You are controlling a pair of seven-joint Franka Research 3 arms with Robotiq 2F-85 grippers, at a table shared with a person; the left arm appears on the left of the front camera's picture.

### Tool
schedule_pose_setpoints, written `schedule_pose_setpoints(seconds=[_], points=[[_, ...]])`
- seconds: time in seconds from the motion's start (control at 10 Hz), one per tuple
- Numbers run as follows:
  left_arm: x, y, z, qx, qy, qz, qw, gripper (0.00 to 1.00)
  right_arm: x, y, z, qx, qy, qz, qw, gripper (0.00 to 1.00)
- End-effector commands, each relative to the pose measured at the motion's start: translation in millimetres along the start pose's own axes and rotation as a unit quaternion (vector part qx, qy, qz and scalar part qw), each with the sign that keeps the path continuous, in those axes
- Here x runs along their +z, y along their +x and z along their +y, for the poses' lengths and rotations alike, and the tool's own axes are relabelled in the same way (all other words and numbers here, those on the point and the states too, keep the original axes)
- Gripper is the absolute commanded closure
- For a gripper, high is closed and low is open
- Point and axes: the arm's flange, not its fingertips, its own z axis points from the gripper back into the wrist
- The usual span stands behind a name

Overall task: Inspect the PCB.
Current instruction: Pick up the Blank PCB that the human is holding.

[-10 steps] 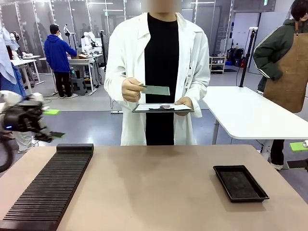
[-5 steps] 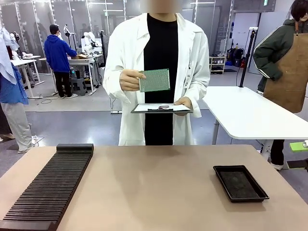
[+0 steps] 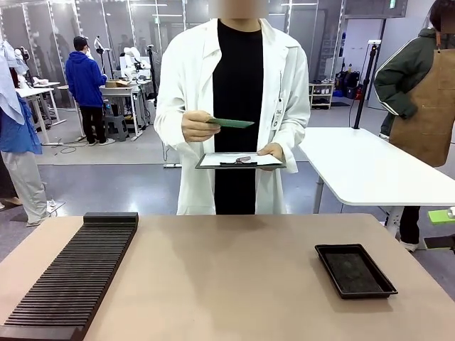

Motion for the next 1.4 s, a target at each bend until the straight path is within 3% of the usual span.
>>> schedule_pose_setpoints(seconds=[0.0, 1.3], points=[[-2.6, 2.3, -8.4, 0.004, 0.003, 0.004, 1.000, 0.00, 1.5, 0.6, 0.1, 0.010, 0.004, -0.001, 1.000, 0.00], [-2.6, 2.3, -8.4, 0.004, 0.003, 0.004, 1.000, 0.00, 1.5, 0.6, 0.1, 0.010, 0.004, -0.001, 1.000, 0.00]])
